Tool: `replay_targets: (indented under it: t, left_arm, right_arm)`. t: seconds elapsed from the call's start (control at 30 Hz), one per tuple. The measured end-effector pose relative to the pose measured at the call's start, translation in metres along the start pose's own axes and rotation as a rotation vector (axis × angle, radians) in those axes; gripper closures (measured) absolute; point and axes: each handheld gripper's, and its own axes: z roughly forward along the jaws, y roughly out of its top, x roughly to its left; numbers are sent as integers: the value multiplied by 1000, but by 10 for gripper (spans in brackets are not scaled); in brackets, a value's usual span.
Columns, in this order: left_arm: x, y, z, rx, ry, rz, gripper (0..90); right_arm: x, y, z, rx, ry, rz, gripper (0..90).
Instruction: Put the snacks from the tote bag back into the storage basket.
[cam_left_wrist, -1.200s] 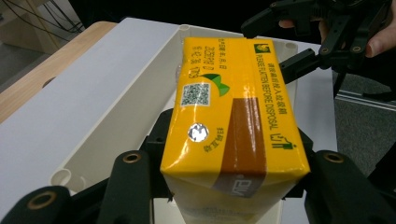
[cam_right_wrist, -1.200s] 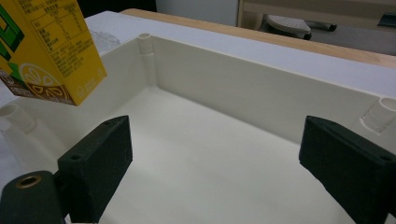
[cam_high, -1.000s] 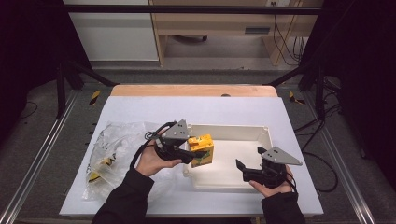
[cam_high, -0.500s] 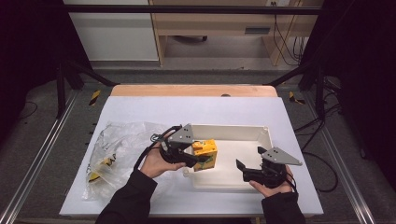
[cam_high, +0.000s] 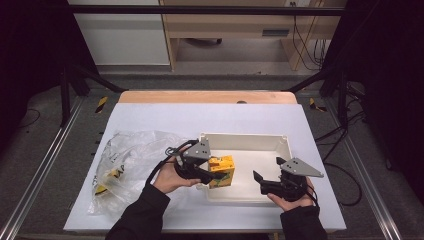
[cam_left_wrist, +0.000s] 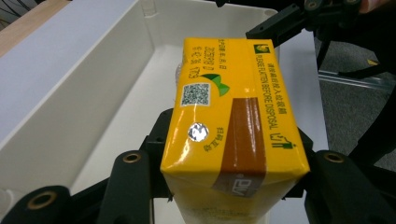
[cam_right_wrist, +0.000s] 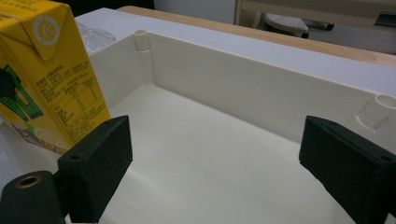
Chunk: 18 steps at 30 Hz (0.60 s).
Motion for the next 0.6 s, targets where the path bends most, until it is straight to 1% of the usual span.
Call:
replay_targets:
  t: [0.43,0.57,0.6]
  left_arm:
    - [-2,-10,12,0,-40,2,507]
    - [-3,-12,15,17,-51,17,508]
    - [-3,-13,17,12,-55,16,507]
  right_arm:
    - [0,0,1,4,-3,-8,99]
    - [0,-1,1,5,-3,-8,99]
    - [0,-1,1,5,-3,-9,99]
